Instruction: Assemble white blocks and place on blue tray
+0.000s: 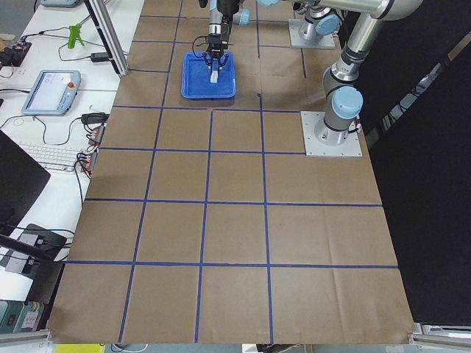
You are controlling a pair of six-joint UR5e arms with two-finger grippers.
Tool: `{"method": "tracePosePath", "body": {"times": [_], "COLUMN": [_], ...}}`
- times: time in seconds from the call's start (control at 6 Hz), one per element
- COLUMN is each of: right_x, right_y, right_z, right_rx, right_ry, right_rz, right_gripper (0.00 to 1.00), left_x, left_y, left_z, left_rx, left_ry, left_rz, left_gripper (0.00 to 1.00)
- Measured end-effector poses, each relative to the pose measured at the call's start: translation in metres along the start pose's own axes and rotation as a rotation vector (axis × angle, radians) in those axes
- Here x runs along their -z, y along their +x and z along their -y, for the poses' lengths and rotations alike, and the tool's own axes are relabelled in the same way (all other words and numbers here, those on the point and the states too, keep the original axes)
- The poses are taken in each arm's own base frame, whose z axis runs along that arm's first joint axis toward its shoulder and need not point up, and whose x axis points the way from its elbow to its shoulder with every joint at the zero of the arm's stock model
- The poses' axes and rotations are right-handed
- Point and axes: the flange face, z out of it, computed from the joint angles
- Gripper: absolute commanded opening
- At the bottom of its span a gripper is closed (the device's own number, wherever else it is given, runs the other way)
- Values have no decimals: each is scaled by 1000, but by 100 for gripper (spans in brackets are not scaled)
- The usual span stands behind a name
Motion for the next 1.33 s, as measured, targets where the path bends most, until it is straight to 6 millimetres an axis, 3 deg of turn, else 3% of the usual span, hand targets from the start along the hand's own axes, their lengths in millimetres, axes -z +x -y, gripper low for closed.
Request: {"method": "tracePosePath", "body": {"times": [1.33], "right_x": [-1], "right_y": [1], "right_z": [0], "right_rx": [19], "right_ry": [12], "right_rz": [-18], "right_gripper": [18], "left_x": [-2], "left_y": [3], "left_z": [3], "left_rx": [3], "left_ry": [7], "left_rz": [-37], "left_gripper": [99]}}
